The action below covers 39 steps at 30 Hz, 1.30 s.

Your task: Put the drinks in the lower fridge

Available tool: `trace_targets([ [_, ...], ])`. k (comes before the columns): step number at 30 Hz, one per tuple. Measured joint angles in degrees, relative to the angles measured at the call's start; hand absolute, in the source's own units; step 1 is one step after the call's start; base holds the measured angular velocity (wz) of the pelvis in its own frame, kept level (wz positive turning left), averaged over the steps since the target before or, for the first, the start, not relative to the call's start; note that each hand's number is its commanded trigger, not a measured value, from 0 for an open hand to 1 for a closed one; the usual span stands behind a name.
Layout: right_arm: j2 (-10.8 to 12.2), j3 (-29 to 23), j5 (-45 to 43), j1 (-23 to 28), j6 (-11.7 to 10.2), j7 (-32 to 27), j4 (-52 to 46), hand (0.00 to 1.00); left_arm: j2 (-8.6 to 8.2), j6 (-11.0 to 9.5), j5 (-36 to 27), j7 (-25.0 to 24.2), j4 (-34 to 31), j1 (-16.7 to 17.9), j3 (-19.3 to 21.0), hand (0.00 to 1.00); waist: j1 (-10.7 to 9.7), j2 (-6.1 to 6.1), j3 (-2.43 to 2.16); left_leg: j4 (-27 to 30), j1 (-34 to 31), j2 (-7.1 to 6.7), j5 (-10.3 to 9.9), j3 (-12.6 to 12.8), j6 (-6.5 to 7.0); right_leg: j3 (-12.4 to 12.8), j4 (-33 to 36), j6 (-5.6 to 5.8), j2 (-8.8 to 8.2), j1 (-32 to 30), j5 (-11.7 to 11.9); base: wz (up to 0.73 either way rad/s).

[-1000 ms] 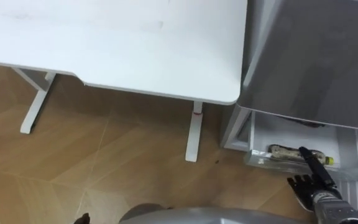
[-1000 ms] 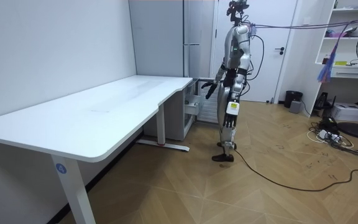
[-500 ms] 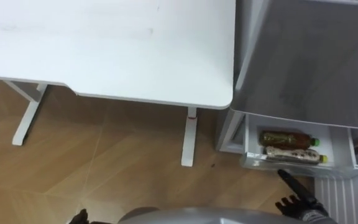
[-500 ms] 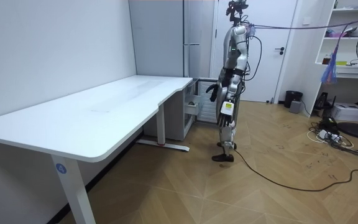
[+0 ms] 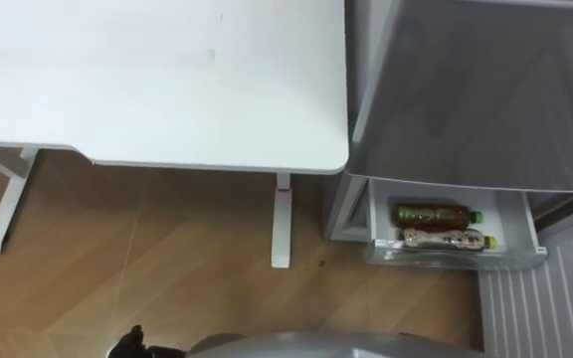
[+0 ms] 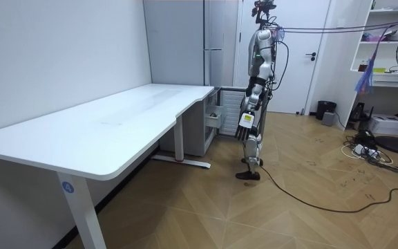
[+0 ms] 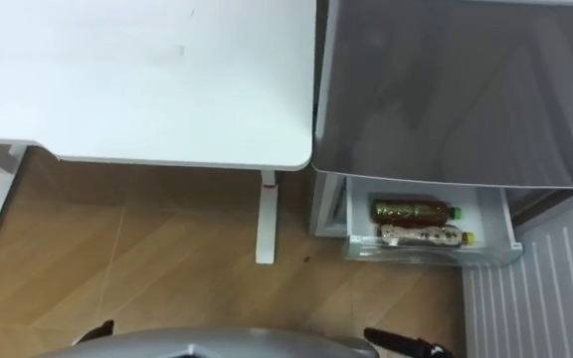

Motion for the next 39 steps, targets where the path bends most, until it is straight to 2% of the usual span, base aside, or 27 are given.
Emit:
trace_targets([
  [7, -0.2, 0.0, -0.66, 0.58, 0.0, 0.91, 0.23, 0.0, 0.01, 0.26, 3.23, -0.86, 1.52, -0.31, 0.48, 0.0, -0.12, -0.13, 0.0, 0.1, 0.26, 0.16, -0.28, 0.1, -0.15, 0.22, 0.01, -0.03, 0.17, 0.33, 0.02, -0.03],
  [10, -0.17, 0.03, -0.63, 0.56, 0.03, 0.97, 0.24, 0.0, 0.0, 1.13, 3.78, -1.24, 2.22, -0.14, 0.4, 0.0, -0.34, -0.09, -0.03, 0.21, 0.25, 0.16, -0.39, 0.1, -0.07, 0.37, 0.02, -0.05, 0.17, 0.32, 0.03, 0.0],
  [11, -0.16, 0.05, -0.47, 0.57, 0.03, 0.95, 0.26, 0.0, 0.0, 1.45, 4.16, -1.45, 2.71, -0.1, 0.21, 0.0, -0.37, 0.35, -0.28, 0.45, 0.23, 0.18, -0.52, 0.11, -0.06, 0.46, 0.03, -0.05, 0.19, 0.34, 0.03, 0.0],
  [13, -0.16, 0.09, 0.17, 0.59, 0.06, 0.86, 0.32, 0.0, -0.03, 1.95, 4.81, -1.54, 3.26, -0.11, -0.25, 0.0, -0.52, 0.49, -0.28, 0.98, 0.17, 0.24, -0.81, 0.1, -0.03, 0.46, 0.04, -0.05, 0.23, 0.57, 0.03, 0.0],
  [17, -0.18, 0.1, 1.07, 0.44, 0.37, 0.5, 0.18, 0.0, -0.06, 3.04, 4.94, -1.79, 3.44, 0.11, -1.24, 0.0, -1.27, 0.97, -0.26, 1.87, 0.02, 0.59, -1.62, 0.05, -0.07, 0.77, 0.15, -0.05, 0.49, 0.76, 0.03, -0.05],
  [27, -0.41, -0.07, 9.49, 0.34, 2.13, -1.35, -0.2, 0.0, -0.14, 4.91, 5.0, -1.94, 3.26, 0.05, -2.72, 0.0, -1.89, 1.96, 0.0, 2.55, 0.09, 0.97, -1.83, 0.04, -0.34, 0.59, 0.25, -0.15, 0.86, 0.52, 0.08, -0.02],
  [30, -0.42, -1.05, 12.88, -0.06, 2.55, -1.47, -0.18, 0.0, -0.15, 4.8, 5.01, -1.94, 3.37, 0.03, -2.97, 0.0, -1.99, 2.47, 0.09, 3.05, -0.36, 1.01, -2.06, 0.07, -0.34, 0.6, 0.5, -0.17, 0.89, 0.11, 0.06, -0.01],
  [34, -0.46, -5.28, 20.24, -2.35, 2.46, -2.57, -0.2, 0.0, -0.13, 3.98, 3.69, -1.83, 3.48, -0.67, -2.95, 0.0, -2.91, 2.55, -0.14, 4.31, -2.78, 0.9, -2.16, 0.11, -0.15, 0.59, 0.97, -0.28, 0.74, -2.01, -0.07, 0.0],
  [38, -0.97, -9.27, 31.56, -5.66, 0.6, -4.71, -1.08, 0.0, -0.1, 2.1, 1.74, -1.34, 4.21, -2.4, -2.95, 0.0, -3.13, 3.51, -0.46, 6.17, -6.53, 0.99, -2.32, 0.08, 0.12, 0.54, 2.53, -0.23, 0.67, -5.69, -0.09, 0.02],
  [39, -1.38, -9.63, 35.04, -6.82, 0.27, -4.66, -1.6, 0.0, -0.07, 1.6, 1.76, -1.21, 4.43, -2.86, -2.97, 0.0, -3.09, 3.79, -0.31, 7.18, -8.16, 1.01, -2.29, -0.15, 0.16, 0.44, 3.71, -0.22, 0.63, -7.31, -0.13, 0.0],
])
